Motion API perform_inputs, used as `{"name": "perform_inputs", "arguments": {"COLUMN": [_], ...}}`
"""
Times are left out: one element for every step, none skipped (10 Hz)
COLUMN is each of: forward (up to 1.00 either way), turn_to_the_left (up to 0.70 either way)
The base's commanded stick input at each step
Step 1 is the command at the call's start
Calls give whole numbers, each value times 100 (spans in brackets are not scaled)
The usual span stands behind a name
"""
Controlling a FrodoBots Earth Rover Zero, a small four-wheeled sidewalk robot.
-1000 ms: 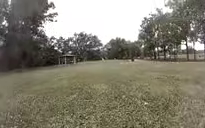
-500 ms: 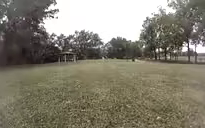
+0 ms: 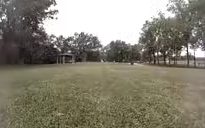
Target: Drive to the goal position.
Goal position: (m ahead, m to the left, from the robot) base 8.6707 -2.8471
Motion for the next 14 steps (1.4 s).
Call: {"name": "perform_inputs", "arguments": {"forward": [70, 70, 70, 70, 70, 70, 70, 70, 70, 70, 70, 70, 70, 70], "turn_to_the_left": [0, 0, 0, 0, 0, 0, 0, 0, 0, 0, 0, 0, 0, 0]}}
